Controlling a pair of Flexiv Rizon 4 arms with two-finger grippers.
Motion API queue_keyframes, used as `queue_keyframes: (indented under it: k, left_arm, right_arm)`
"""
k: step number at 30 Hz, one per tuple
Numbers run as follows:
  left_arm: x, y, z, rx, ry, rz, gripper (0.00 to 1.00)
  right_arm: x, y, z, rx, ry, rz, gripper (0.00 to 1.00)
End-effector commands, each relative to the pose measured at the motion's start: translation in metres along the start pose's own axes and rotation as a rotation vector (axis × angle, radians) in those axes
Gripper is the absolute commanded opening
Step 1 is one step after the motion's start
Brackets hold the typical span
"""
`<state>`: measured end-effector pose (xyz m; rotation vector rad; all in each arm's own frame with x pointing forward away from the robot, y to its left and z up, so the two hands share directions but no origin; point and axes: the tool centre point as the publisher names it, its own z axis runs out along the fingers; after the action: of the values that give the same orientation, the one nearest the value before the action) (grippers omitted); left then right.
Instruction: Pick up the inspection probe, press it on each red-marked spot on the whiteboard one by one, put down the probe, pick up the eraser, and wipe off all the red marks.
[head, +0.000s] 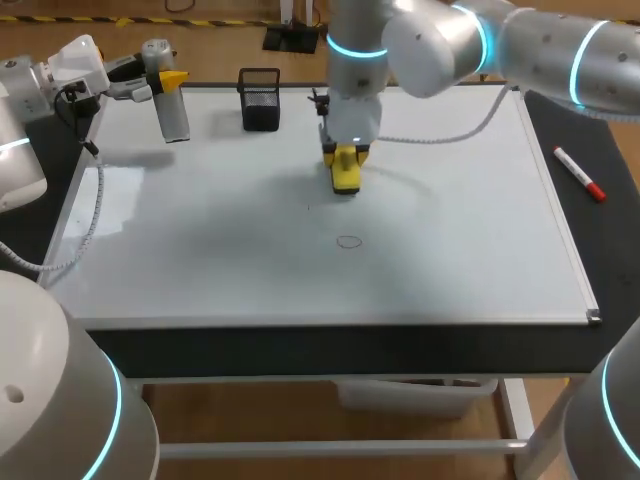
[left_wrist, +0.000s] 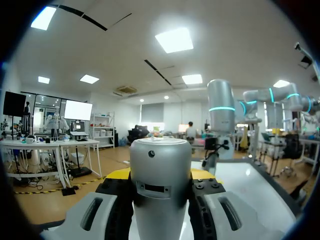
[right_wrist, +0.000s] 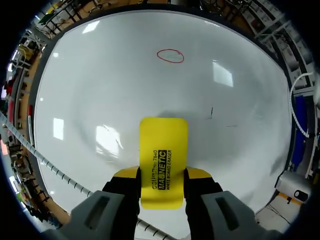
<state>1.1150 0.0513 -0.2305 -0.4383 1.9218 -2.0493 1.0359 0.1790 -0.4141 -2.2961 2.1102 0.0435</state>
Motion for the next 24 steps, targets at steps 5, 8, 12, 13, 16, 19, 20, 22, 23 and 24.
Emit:
queue_keyframes:
  k: [5, 8, 12, 13, 16, 19, 20, 22, 23, 24]
  left_arm:
    - [0.001, -0.001, 0.000, 0.001, -0.004, 0.003, 0.00]
    - [0.001, -0.001, 0.000, 0.001, -0.004, 0.003, 0.00]
    - [0.001, -0.001, 0.000, 0.001, -0.004, 0.003, 0.00]
    - [0.001, -0.001, 0.000, 0.001, -0.004, 0.003, 0.00]
    - [0.001, -0.001, 0.000, 0.001, -0.004, 0.003, 0.00]
    - [0.001, -0.001, 0.000, 0.001, -0.004, 0.003, 0.00]
    - [0.001, -0.001, 0.000, 0.001, -0.004, 0.003, 0.00]
    - [0.001, -0.001, 0.000, 0.001, -0.004, 0.003, 0.00]
    - [0.001, -0.001, 0.000, 0.001, -0.004, 0.003, 0.00]
    - [0.001, -0.001, 0.000, 0.001, -0.004, 0.003, 0.00]
  right_arm:
    - [-0.006, -0.004, 0.007, -0.008, 0.010, -0.004, 0.00]
    - [-0.003, -0.002, 0.006, -0.007, 0.014, -0.001, 0.00]
    - [0.000, 0.000, 0.008, -0.012, 0.018, 0.002, 0.00]
    - [0.002, 0.001, 0.008, -0.013, 0.019, 0.004, 0.00]
    - [0.007, 0.003, 0.009, -0.014, 0.021, 0.014, 0.00]
    - [0.013, 0.004, 0.009, -0.014, 0.023, 0.028, 0.00]
    - [0.015, 0.004, 0.009, -0.013, 0.024, 0.033, 0.00]
    - [0.018, 0.005, 0.009, -0.015, 0.027, 0.041, 0.00]
    - [0.020, 0.005, 0.009, -0.014, 0.028, 0.046, 0.00]
    - [0.022, 0.006, 0.010, -0.015, 0.028, 0.052, 0.00]
